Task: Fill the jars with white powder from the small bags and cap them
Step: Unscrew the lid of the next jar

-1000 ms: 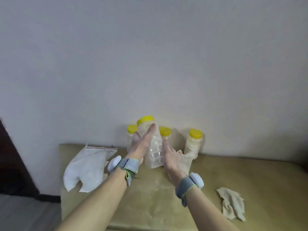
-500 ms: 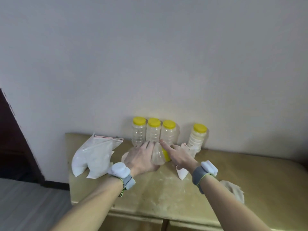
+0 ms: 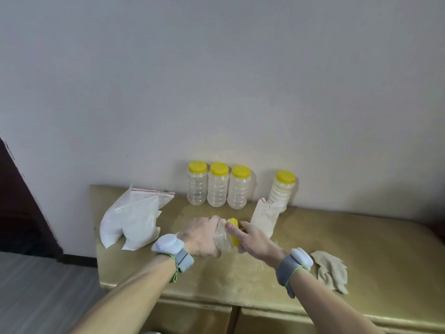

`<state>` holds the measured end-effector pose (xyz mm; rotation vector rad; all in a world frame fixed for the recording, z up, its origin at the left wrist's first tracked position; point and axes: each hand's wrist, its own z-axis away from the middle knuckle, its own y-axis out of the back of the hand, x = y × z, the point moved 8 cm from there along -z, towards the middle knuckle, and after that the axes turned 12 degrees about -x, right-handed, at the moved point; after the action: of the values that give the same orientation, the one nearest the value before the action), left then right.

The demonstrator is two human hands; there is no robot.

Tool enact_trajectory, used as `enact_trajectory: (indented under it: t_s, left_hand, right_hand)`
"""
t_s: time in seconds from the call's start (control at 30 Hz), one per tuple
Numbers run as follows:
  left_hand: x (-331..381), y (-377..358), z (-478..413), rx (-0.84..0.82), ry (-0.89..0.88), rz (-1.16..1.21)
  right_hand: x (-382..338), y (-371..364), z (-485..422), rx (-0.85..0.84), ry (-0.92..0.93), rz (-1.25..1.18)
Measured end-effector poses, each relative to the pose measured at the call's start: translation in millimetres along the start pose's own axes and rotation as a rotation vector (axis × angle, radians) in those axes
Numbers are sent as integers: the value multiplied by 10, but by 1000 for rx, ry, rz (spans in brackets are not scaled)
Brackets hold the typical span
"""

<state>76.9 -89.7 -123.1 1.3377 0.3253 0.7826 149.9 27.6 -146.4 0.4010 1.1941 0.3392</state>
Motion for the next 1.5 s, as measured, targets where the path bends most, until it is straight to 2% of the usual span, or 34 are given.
enact_trajectory:
  t_s: [0.13, 0.23, 0.3, 0.33, 0.4, 0.53, 0.63, 0.7, 0.83, 1.0, 1.1, 1.17, 1.3, 1.4, 1.5]
  left_hand:
    - [46, -81, -46, -31, 10, 184]
    - [159, -65, -116, 31, -31, 105]
    - [189, -74, -161, 49, -45, 12]
    - [192, -90, -181, 50, -59, -11]
    - [174, -150, -206, 25, -80, -3]
    - [160, -244, -209, -16, -92, 86]
    - [265, -238, -195, 24, -139, -12]
    - [312, -206, -199, 65, -160, -93]
    - [267, -209, -260, 63, -158, -144]
    - [244, -253, -345, 51, -115, 32]
    - [189, -264, -366, 53, -47, 221]
    - [117, -230, -353, 119, -1, 423]
    - [136, -190, -361, 207, -41, 821]
    - [238, -282, -417, 180, -42, 951]
    - [328, -387, -432, 155, -42, 908]
  right_hand:
    - [-62, 117, 56, 53, 83, -87]
    - [21, 208, 81, 43, -105, 25]
    - [120, 244, 121, -10, -259, 2]
    - [156, 245, 124, -51, -278, -30]
    - [181, 215, 110, -127, -207, -97]
    - [207, 228, 112, -162, 16, -116]
    - [307, 153, 169, -196, -140, -183]
    - [339, 143, 187, -195, -213, -139]
    - [341, 251, 130, -102, -88, -65]
    - [183, 369, 220, 130, 216, 394]
    - [165, 466, 322, 330, 296, 640]
    - [313, 609, 373, 422, 250, 584]
    - [807, 729, 399, 445, 29, 288]
    - [1162, 662, 397, 425, -116, 213]
    - [1400, 569, 386, 358, -239, 250]
